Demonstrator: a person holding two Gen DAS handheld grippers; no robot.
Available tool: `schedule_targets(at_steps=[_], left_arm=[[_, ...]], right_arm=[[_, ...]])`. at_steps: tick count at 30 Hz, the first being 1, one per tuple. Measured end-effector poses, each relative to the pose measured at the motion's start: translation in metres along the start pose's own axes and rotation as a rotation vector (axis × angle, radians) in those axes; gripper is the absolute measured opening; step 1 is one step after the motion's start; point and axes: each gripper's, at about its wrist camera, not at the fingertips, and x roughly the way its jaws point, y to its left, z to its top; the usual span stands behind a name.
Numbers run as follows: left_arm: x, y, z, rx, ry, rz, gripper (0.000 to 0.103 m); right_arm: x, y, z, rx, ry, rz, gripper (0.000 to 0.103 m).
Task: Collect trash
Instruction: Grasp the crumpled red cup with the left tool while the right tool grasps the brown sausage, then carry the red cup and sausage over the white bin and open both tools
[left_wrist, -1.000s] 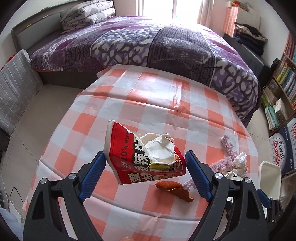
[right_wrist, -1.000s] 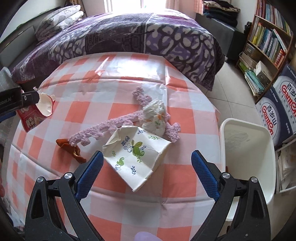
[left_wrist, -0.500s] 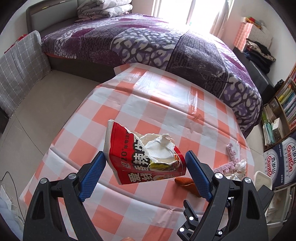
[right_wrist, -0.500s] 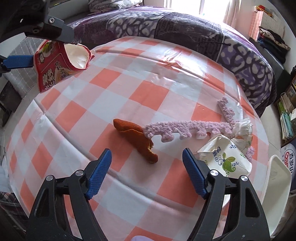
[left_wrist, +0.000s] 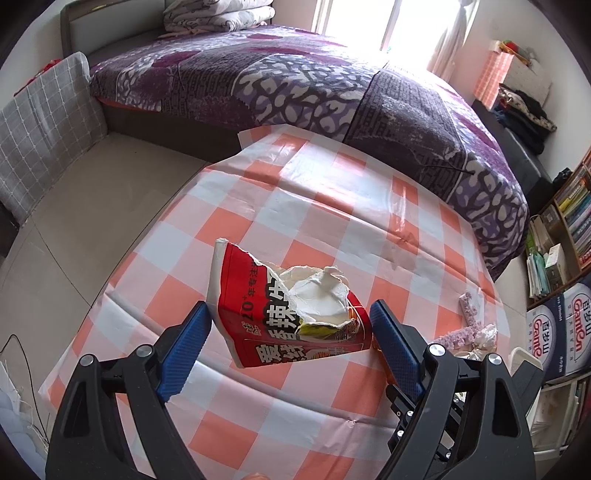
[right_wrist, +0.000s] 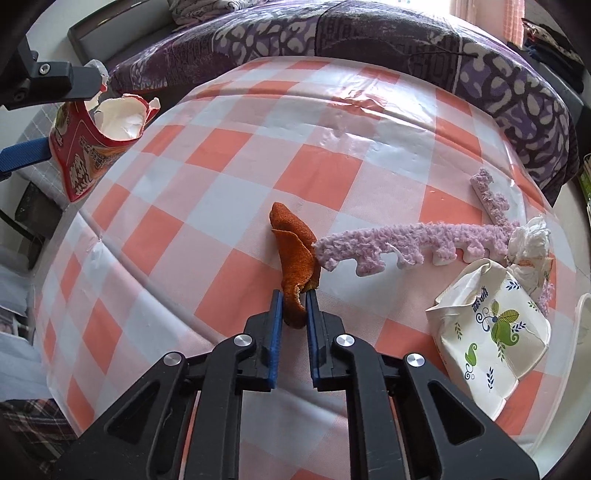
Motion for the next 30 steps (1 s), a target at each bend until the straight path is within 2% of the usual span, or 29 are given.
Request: schedule_targets(at_steps=[12,17,30], left_arm=[[-0.013,-0.01,-0.001,0.018,-0.056,0.025,0.085],[-0.018,-0.017,-0.002,0.029,-0.066,0.02,0.085],[-0.025,-0.048,-0.012,0.072,-0.075,-0.001,0.085]], right_arm=[[-0.056,-0.004,0.013,0.056,-0.168,0.066,0.011],[-0.074,-0.008,0.015,0.059,-0.229,0.039,0.011],[-0.108,-0.034,0.009,0.104,-0.308,-0.011,0.011]])
